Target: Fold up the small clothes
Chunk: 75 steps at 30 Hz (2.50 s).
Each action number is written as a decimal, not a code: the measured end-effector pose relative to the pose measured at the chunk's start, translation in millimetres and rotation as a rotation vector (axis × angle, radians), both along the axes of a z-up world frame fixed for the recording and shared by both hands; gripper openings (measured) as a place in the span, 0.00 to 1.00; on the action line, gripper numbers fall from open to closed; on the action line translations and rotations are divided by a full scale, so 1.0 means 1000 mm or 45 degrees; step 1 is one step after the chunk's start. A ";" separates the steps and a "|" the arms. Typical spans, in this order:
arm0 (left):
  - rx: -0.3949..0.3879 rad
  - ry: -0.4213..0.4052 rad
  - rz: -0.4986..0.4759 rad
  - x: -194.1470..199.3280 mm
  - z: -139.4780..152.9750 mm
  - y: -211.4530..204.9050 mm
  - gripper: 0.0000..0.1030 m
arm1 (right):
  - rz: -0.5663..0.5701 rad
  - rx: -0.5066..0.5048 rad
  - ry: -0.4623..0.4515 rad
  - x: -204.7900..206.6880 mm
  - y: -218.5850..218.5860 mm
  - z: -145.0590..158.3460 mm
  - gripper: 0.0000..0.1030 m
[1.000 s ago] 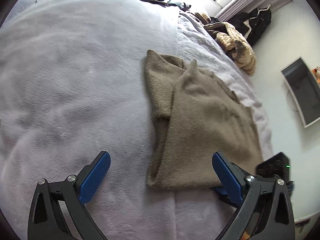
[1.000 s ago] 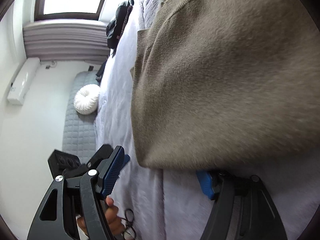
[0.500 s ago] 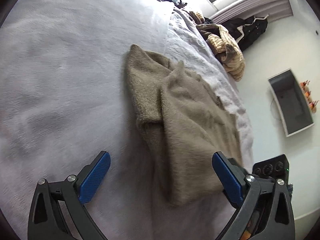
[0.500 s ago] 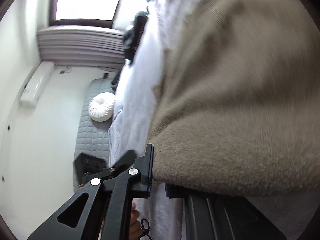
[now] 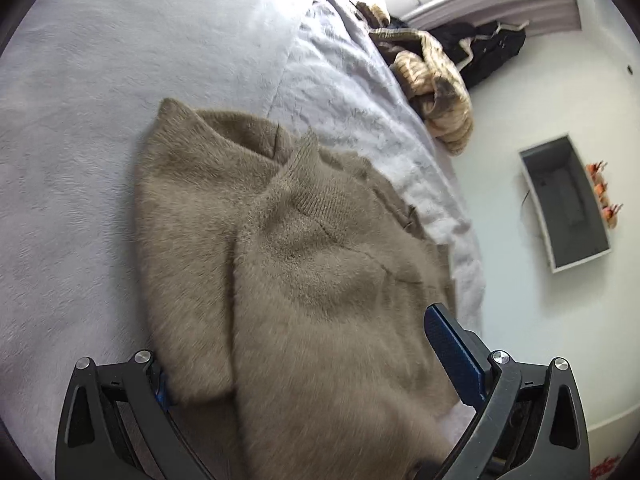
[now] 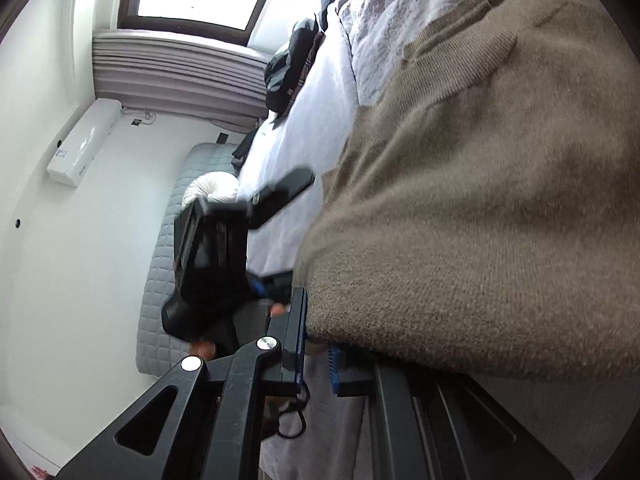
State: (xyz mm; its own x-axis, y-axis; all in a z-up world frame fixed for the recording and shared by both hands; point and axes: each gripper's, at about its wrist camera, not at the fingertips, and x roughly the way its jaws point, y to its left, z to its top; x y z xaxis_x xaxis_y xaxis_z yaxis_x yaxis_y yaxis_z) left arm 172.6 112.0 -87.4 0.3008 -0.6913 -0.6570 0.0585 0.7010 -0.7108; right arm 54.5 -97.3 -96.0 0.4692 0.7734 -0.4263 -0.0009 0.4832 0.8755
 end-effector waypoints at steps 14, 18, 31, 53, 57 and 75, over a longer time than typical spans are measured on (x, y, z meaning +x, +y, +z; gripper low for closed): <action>0.536 -0.118 -0.181 -0.010 0.006 -0.038 0.26 | 0.081 -0.389 0.033 -0.014 -0.065 0.037 0.38; 0.518 -0.136 -0.139 -0.010 0.016 -0.034 0.21 | -0.031 -0.582 0.030 0.017 -0.079 0.043 0.06; 0.498 -0.411 -0.211 -0.026 0.105 -0.106 0.20 | 0.051 -0.655 0.096 0.034 -0.097 -0.012 0.05; 0.748 -0.550 -0.616 -0.061 0.079 -0.338 0.69 | -0.335 0.029 0.102 -0.041 -0.270 -0.046 0.07; 0.674 -0.645 -0.532 -0.067 0.108 -0.309 0.70 | -0.424 0.253 0.086 -0.047 -0.278 -0.060 0.07; 0.763 -0.407 -0.161 -0.042 0.041 -0.188 0.70 | -0.509 0.583 0.009 -0.040 -0.294 -0.062 0.66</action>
State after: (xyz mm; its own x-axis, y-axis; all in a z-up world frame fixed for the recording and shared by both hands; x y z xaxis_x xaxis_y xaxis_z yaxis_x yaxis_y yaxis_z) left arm 130.9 -75.5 -46.4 0.4845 -0.2794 -0.8290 0.3078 0.9415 -0.1374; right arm 14.4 -391.6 -157.5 0.7593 0.6436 -0.0964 0.1098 0.0193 0.9938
